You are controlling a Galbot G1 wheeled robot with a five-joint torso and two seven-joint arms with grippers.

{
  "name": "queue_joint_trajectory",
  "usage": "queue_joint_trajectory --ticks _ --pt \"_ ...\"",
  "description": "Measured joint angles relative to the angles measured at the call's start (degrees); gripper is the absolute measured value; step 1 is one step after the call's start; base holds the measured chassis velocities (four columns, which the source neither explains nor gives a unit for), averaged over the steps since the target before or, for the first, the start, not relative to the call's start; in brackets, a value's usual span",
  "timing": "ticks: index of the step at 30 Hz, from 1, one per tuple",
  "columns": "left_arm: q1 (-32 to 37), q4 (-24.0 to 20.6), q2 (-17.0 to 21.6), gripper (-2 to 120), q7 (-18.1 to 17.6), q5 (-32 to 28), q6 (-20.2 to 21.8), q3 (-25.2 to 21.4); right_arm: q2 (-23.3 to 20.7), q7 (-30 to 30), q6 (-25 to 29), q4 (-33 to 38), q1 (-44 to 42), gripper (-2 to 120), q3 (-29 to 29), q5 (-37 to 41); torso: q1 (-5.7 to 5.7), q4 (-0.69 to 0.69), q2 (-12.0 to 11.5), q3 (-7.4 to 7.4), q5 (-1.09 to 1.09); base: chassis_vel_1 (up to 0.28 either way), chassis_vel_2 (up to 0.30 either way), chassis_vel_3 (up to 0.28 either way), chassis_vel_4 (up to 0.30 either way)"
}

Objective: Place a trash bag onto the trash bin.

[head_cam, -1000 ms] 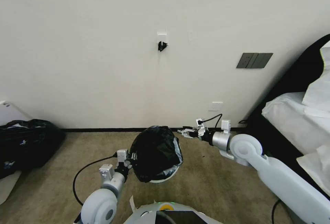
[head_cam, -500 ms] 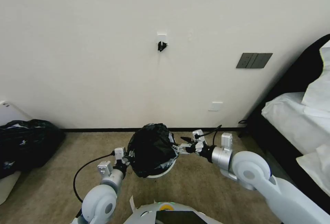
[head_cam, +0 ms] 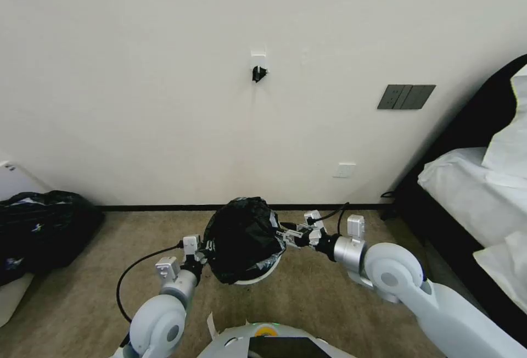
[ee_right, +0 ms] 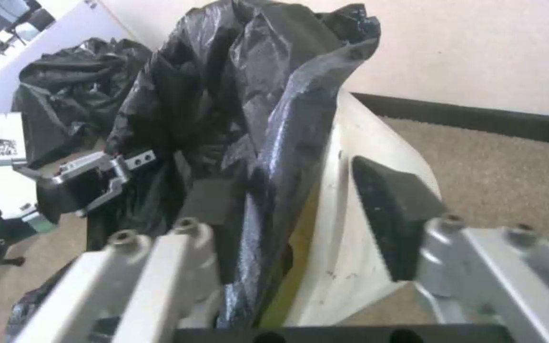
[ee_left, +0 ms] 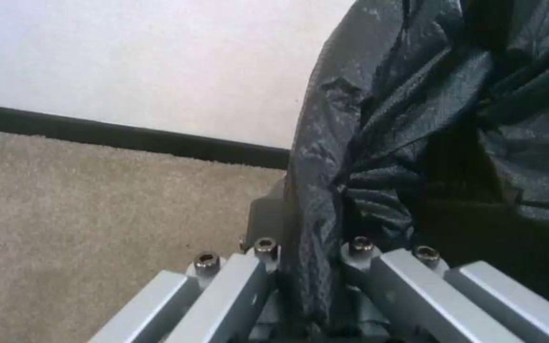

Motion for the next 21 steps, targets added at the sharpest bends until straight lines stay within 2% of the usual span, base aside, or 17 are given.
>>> queue_joint_trajectory --ticks 1,4,6,9,12,21 --pt "0.0 0.0 0.0 3 0.0 0.0 0.0 0.0 0.0 0.0 0.0 0.0 0.0 43 0.0 0.0 0.00 0.00 0.0 0.00 0.00 0.000 0.000 0.000 0.000" --pt "-0.2 0.1 0.0 2 -0.2 0.1 0.0 0.0 -0.1 -0.1 -0.1 -0.2 0.4 28 -0.2 0.0 0.00 0.00 0.0 0.00 0.00 0.000 0.000 0.000 0.000" --pt "-0.2 0.1 0.0 2 -0.2 0.1 0.0 0.0 -0.1 -0.1 -0.1 -0.2 0.4 25 -0.2 0.0 0.00 0.00 0.0 0.00 0.00 0.000 0.000 0.000 0.000" --pt "-0.1 0.1 0.0 2 -0.3 0.1 0.0 -0.1 -0.3 -0.1 -0.1 -0.3 0.4 11 -0.3 0.0 0.00 0.00 0.0 0.00 0.00 0.000 0.000 0.000 0.000" --pt "-0.1 0.2 0.0 2 -0.3 0.1 0.0 0.0 -0.3 -0.1 -0.1 -0.4 0.4 4 -0.3 0.0 0.00 0.00 0.0 0.00 0.00 0.000 0.000 0.000 0.000" --pt "-0.1 0.3 -0.6 2 0.0 -1.7 -0.9 -0.6 -0.2 0.2 0.2 -1.8 -0.2 0 0.6 0.6 0.00 0.00 0.0 0.00 0.00 0.000 0.000 0.000 0.000"
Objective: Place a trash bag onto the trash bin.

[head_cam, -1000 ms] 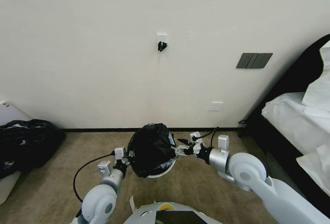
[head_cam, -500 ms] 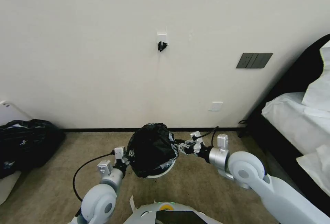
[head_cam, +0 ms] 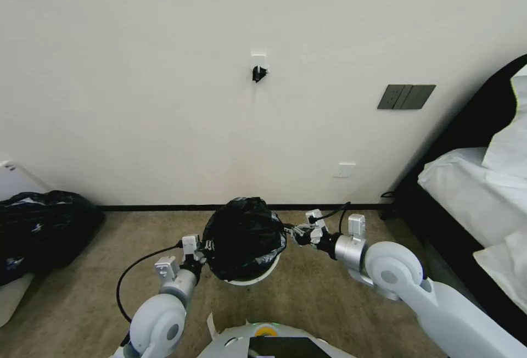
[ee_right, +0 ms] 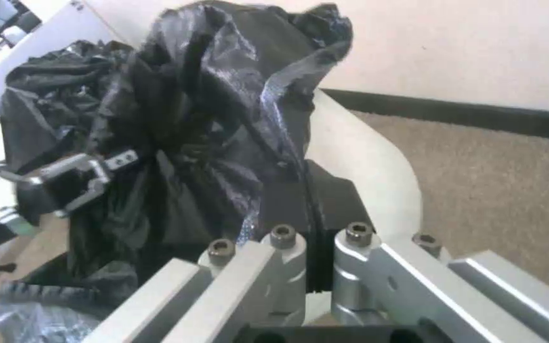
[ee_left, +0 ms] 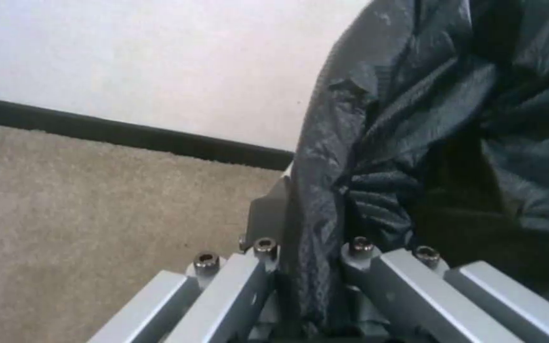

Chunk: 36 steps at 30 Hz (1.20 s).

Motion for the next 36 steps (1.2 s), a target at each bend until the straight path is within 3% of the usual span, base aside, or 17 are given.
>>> queue_joint_trajectory --ticks 18,29,36 --pt "0.3 -0.3 -0.7 2 -0.5 -4.6 -1.1 -1.3 1.1 0.5 -0.1 -3.5 -0.9 0 -0.1 1.2 0.00 0.00 0.0 0.00 0.00 0.000 0.000 0.000 0.000" --pt "-1.0 -1.0 -1.8 2 -2.9 -10.2 -1.5 -1.5 4.1 -2.2 0.1 -6.5 -4.6 0 -1.4 -3.9 0.00 0.00 0.0 0.00 0.00 0.000 0.000 0.000 0.000" --pt "-1.1 -0.7 -1.9 2 -3.1 -10.3 -1.1 -1.4 4.6 -2.8 1.6 -5.1 -6.3 0 -1.0 -5.2 0.00 0.00 0.0 0.00 0.00 0.000 0.000 0.000 0.000"
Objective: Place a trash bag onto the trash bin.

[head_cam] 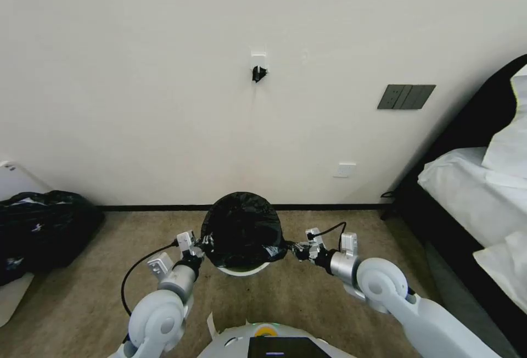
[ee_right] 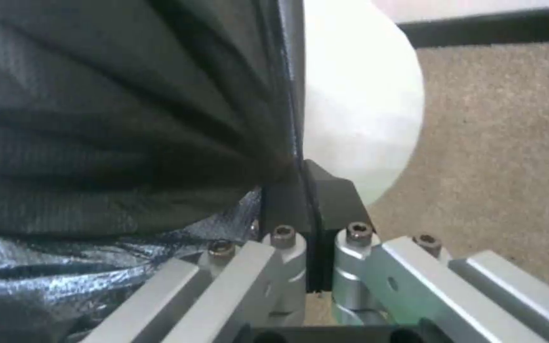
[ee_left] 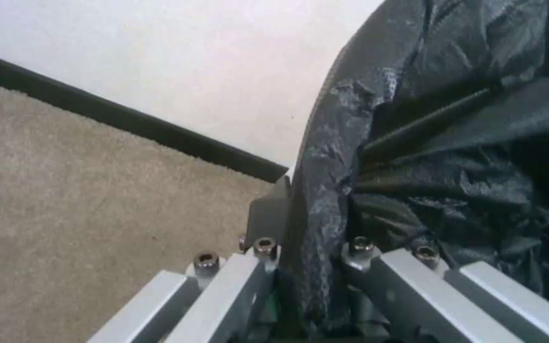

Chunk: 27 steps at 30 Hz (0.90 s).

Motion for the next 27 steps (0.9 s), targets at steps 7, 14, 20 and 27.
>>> queue_joint_trajectory --ticks 7,14,20,27 --pt "-0.4 0.8 -0.2 2 -0.5 0.0 0.8 0.0 0.0 0.1 1.6 2.9 -1.4 25 2.1 -0.1 0.00 0.01 0.0 0.00 0.00 0.000 0.000 0.000 0.000" --pt "-2.2 2.7 -0.2 2 -2.5 -1.3 1.9 -0.4 -0.3 0.1 2.3 8.6 -7.1 53 9.8 -2.7 0.00 0.00 0.0 0.00 0.00 0.000 0.000 0.000 0.000" --pt "-3.0 3.2 0.3 2 -3.2 -1.4 3.8 0.1 -1.5 -1.3 1.6 15.2 -10.7 74 13.6 -4.6 0.00 -0.01 0.0 0.00 0.00 0.000 0.000 0.000 0.000" --pt "-3.0 2.8 1.2 2 -2.9 2.7 5.9 2.0 -4.4 -3.9 -2.2 18.6 -7.6 98 8.5 -7.0 0.00 0.01 0.0 0.00 0.00 0.000 0.000 0.000 0.000"
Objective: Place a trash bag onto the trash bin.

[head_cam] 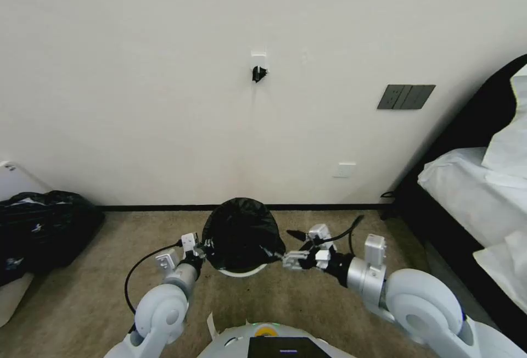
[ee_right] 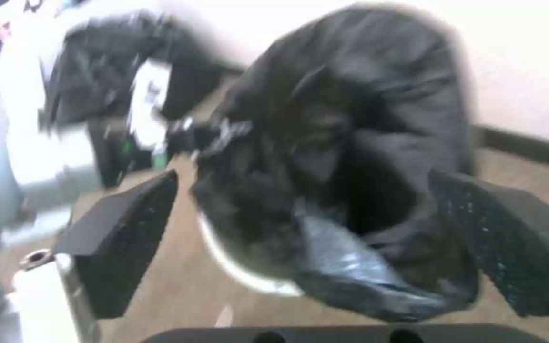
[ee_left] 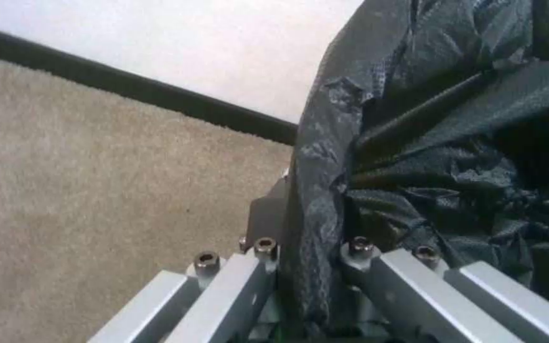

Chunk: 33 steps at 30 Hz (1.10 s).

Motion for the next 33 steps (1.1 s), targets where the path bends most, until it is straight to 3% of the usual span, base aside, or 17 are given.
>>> queue_joint_trajectory --ticks 6,12,18,20,24,26,33 --pt "1.3 -1.7 1.1 2 2.0 6.9 1.1 2.0 -2.4 -0.8 -3.6 0.0 5.8 98 -7.0 -1.0 0.00 0.00 0.0 0.00 0.00 0.000 0.000 0.000 0.000" --pt "1.8 -2.6 1.5 2 3.0 9.2 1.6 2.8 -3.5 -0.8 -4.9 -0.8 8.2 98 -11.6 -1.0 0.00 -0.01 0.0 0.00 0.00 0.000 0.000 0.000 0.000" --pt "2.4 -3.2 1.7 2 3.6 10.0 1.7 3.3 -3.8 -0.6 -5.2 -2.2 10.1 82 -14.8 -1.6 0.00 -0.01 0.0 0.00 0.00 0.000 0.000 0.000 0.000" --pt "2.9 -3.5 1.9 2 4.1 10.5 1.7 3.3 -3.8 -0.5 -5.3 -3.0 11.3 69 -16.1 -1.9 0.00 -0.01 0.0 0.00 0.00 0.000 0.000 0.000 0.000" --pt "3.6 -3.9 1.8 2 4.6 11.4 1.7 3.1 -3.8 -0.4 -5.6 -4.3 12.8 57 -18.0 -2.8 0.00 0.00 0.0 0.00 0.00 0.000 0.000 0.000 0.000" --pt "4.0 -4.3 1.6 2 4.7 11.5 1.6 2.9 -4.0 -0.4 -5.9 -4.8 14.2 39 -19.5 -3.2 0.00 0.00 0.0 0.00 0.00 0.000 0.000 0.000 0.000" --pt "4.2 -4.3 1.3 2 4.6 11.5 1.6 2.9 -4.4 -0.3 -6.2 -5.4 15.0 15 -20.7 -3.7 0.00 -0.01 0.0 0.00 0.00 0.000 0.000 0.000 0.000"
